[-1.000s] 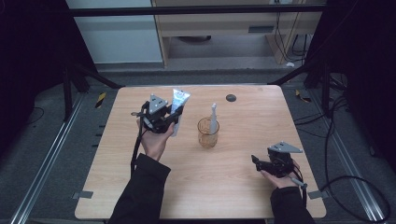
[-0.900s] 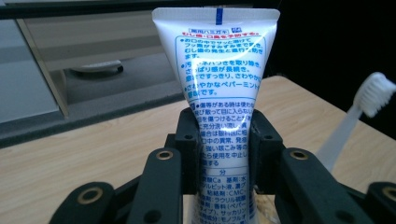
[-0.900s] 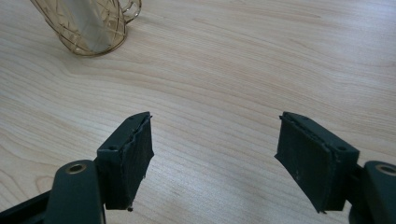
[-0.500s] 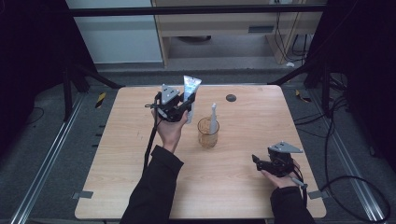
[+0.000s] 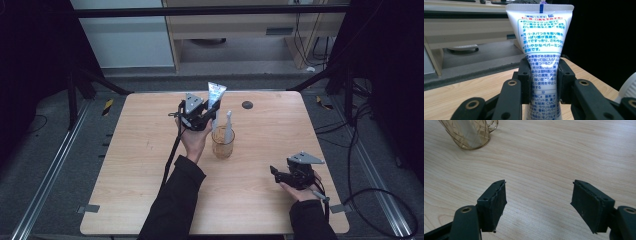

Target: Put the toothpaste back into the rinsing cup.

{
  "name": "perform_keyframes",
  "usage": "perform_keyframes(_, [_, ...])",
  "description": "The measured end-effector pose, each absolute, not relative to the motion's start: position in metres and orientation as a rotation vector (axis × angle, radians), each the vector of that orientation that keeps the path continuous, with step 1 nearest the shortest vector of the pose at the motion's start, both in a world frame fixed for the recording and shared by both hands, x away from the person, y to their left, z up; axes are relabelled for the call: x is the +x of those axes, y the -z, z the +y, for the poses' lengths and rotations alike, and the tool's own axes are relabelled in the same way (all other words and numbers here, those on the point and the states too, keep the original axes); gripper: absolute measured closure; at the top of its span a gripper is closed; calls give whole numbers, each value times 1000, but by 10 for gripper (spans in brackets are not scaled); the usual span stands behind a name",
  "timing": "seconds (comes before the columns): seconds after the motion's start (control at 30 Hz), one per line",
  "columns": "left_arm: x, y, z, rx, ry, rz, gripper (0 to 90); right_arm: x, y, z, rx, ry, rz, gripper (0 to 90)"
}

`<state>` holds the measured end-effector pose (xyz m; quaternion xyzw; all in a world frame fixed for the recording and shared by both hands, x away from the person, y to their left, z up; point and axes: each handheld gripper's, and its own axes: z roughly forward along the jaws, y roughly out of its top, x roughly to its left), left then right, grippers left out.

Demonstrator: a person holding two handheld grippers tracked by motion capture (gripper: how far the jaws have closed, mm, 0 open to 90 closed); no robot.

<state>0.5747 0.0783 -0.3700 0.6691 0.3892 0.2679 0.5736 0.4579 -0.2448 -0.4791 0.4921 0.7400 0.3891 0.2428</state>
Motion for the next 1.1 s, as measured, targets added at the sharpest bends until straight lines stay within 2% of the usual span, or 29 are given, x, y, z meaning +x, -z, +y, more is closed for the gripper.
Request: perform_keyframes(1.1, [582,411,57,1637,-547,898,686,458,480,-243,1334,-1052,2038,276])
